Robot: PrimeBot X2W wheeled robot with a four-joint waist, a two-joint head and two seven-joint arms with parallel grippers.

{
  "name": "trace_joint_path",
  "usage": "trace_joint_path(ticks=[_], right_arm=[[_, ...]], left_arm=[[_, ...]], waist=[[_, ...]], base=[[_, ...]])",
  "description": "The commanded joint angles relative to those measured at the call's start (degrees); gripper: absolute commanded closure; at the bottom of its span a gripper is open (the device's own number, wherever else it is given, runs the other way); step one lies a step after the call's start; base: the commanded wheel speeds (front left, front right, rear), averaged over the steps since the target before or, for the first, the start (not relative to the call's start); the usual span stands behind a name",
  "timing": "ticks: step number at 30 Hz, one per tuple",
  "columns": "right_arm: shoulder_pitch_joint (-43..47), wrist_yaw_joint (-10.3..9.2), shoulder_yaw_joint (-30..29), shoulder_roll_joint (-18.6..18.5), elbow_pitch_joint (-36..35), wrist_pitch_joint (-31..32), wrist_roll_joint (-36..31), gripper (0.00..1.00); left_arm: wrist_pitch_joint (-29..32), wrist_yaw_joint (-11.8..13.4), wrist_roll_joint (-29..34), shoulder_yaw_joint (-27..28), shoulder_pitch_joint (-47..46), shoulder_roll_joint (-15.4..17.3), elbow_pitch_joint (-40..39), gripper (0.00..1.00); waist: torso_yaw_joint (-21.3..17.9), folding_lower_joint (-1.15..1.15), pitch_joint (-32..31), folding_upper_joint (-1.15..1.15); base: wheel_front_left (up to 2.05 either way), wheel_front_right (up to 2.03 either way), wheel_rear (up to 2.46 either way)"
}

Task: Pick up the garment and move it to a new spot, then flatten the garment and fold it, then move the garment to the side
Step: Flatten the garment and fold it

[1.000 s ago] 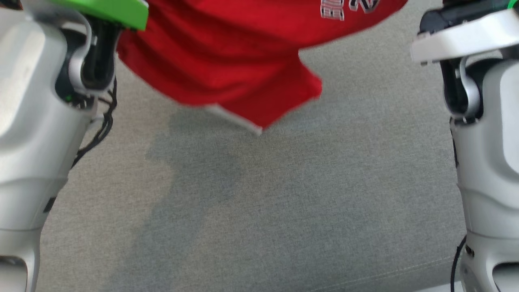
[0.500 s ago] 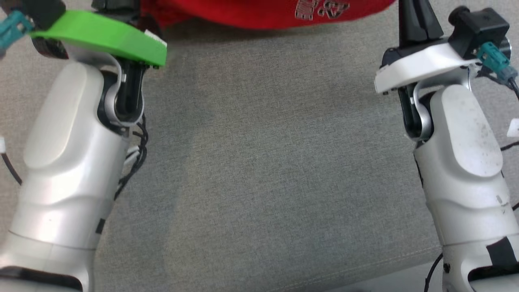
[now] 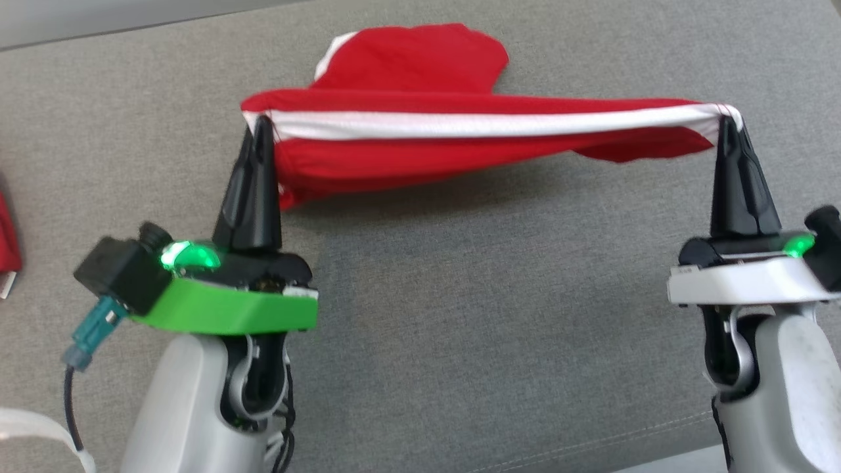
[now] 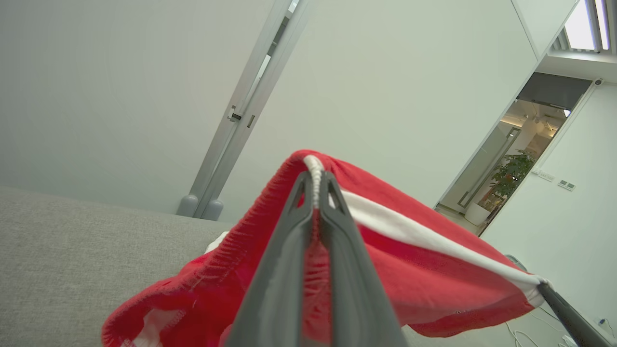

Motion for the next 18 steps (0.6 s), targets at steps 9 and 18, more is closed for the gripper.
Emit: trace_joint_path(ticks=[9,18], right_arm=[[15.2,-0.11,-3.0,-0.2,-14.4,3.7,0.4,1.00],[12.5,-0.11,-3.2,-0.2,-11.5,7.2,-1.5,1.00]], left_arm=[[0.0,3.0,0.4,-1.9,17.4,-0.7,-8.7,1.00],[-0.1,5.2,-3.1,-4.6,21.5,-1.6,-6.9,1.00]], waist=[[2.4,0.00,-5.6,0.00],[7.1,0.00,-2.6,0.00]], base=[[0.00,0.00,0.00],[0.00,0.00,0.00]])
